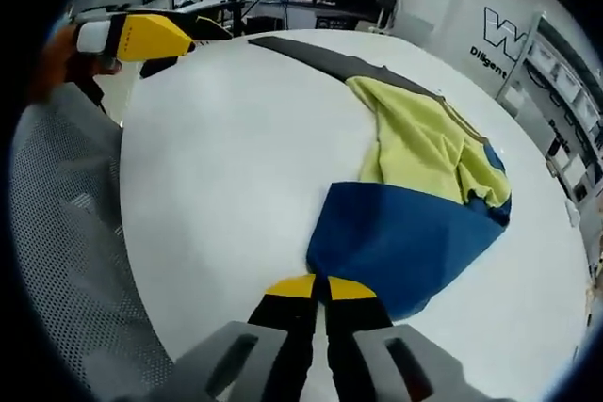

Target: Fold the garment on the visible template until the final outline fits inside the template.

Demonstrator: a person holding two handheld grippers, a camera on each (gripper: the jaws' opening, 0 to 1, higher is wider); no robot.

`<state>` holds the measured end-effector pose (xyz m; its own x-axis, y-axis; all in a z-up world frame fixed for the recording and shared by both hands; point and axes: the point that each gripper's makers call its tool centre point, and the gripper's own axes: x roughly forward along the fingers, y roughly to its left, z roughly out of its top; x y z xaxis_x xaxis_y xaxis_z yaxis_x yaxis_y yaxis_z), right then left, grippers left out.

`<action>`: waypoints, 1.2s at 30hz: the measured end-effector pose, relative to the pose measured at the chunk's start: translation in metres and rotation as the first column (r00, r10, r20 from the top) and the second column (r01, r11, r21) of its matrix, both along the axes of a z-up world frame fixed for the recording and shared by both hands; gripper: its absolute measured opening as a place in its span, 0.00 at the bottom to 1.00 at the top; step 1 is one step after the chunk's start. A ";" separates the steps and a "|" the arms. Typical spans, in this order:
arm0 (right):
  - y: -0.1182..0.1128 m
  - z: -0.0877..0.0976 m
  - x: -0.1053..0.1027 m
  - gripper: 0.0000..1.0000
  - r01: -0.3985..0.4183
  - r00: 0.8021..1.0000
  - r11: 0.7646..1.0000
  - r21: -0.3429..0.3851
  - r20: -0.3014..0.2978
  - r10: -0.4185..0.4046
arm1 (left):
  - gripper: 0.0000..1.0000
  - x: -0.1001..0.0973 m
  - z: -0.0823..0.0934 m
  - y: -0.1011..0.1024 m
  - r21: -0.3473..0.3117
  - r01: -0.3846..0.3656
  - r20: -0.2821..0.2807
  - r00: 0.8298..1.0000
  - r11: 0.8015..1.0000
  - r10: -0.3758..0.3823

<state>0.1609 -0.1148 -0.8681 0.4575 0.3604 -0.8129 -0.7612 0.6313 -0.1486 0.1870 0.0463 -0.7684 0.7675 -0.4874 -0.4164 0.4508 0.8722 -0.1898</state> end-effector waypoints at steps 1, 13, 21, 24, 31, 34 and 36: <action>0.001 0.001 0.000 0.00 -0.001 1.000 1.000 0.000 0.002 0.002 | 0.75 0.000 0.000 0.000 0.001 0.001 -0.001 1.000 1.000 -0.001; -0.013 0.077 0.022 0.00 0.112 0.982 0.982 0.149 0.138 -0.133 | 0.73 -0.002 -0.003 -0.003 0.010 0.019 -0.008 1.000 1.000 -0.019; -0.032 0.114 0.039 0.00 0.166 0.959 0.962 0.218 0.192 -0.209 | 0.73 -0.003 -0.004 -0.006 0.015 0.033 -0.011 0.999 0.999 -0.033; -0.040 0.129 0.047 0.00 0.179 0.946 0.957 0.228 0.226 -0.231 | 0.72 -0.003 -0.004 -0.006 0.015 0.035 -0.012 0.999 0.999 -0.035; -0.068 0.160 0.069 0.00 0.238 0.906 0.934 0.266 0.286 -0.312 | 0.72 -0.004 -0.005 -0.007 0.016 0.040 -0.015 0.999 0.999 -0.039; -0.083 0.170 0.077 0.00 0.268 0.886 0.922 0.279 0.304 -0.349 | 0.72 -0.004 -0.005 -0.006 0.015 0.039 -0.018 0.999 0.999 -0.039; -0.092 0.176 0.082 0.00 0.282 0.875 0.915 0.288 0.314 -0.368 | 0.72 -0.004 -0.006 -0.007 0.016 0.041 -0.019 0.999 0.999 -0.041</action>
<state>0.2425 -0.2065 -0.6922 0.8220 0.2941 -0.4877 -0.4297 0.8823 -0.1921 0.1831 0.0396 -0.7741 0.7393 -0.5110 -0.4385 0.4827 0.8562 -0.1840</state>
